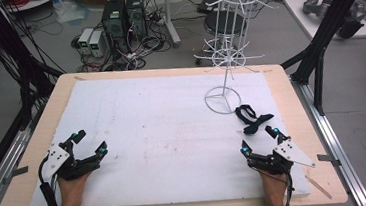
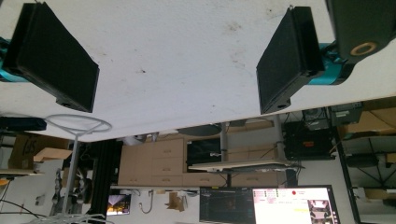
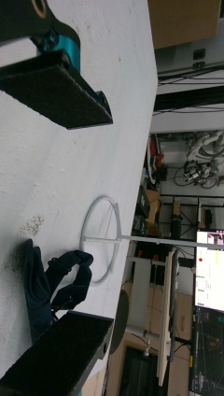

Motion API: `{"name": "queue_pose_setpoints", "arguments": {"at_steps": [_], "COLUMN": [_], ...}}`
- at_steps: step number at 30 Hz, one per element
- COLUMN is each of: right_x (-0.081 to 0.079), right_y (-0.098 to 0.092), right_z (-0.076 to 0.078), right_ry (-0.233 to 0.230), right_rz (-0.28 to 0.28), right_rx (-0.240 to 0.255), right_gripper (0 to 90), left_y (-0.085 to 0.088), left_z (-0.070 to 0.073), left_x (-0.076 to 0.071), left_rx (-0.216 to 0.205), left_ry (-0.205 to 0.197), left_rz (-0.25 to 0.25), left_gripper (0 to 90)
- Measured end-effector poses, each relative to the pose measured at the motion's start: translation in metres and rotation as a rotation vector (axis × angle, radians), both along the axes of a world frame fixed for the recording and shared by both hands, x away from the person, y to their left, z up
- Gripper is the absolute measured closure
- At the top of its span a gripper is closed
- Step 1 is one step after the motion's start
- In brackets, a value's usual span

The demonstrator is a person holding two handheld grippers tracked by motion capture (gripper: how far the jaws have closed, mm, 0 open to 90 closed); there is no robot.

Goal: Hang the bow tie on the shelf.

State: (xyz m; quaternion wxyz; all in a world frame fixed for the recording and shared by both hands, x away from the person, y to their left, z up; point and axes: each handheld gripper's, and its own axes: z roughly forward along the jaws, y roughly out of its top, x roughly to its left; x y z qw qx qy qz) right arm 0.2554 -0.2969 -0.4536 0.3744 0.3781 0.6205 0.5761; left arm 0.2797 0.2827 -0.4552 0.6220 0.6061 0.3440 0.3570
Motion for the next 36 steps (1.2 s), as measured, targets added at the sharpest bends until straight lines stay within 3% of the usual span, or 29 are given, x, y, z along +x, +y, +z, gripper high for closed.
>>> {"name": "queue_pose_setpoints", "arguments": {"at_steps": [26, 36], "right_x": [0.0004, 0.0054], "right_y": [-0.0023, -0.0014], "right_z": [-0.0001, 0.0021], "right_ry": [0.005, 0.054], "right_rz": [-0.003, 0.001], "right_rx": [0.025, 0.014], "right_gripper": [3.5, 3.8], "left_y": [0.0001, -0.0001], "left_z": [0.0000, 0.0001], "left_x": [0.0001, 0.0002], "left_rx": [-0.007, -0.004], "left_ry": [0.002, 0.004], "left_rz": [0.002, 0.003], "left_gripper": [13.6, 13.7]}}
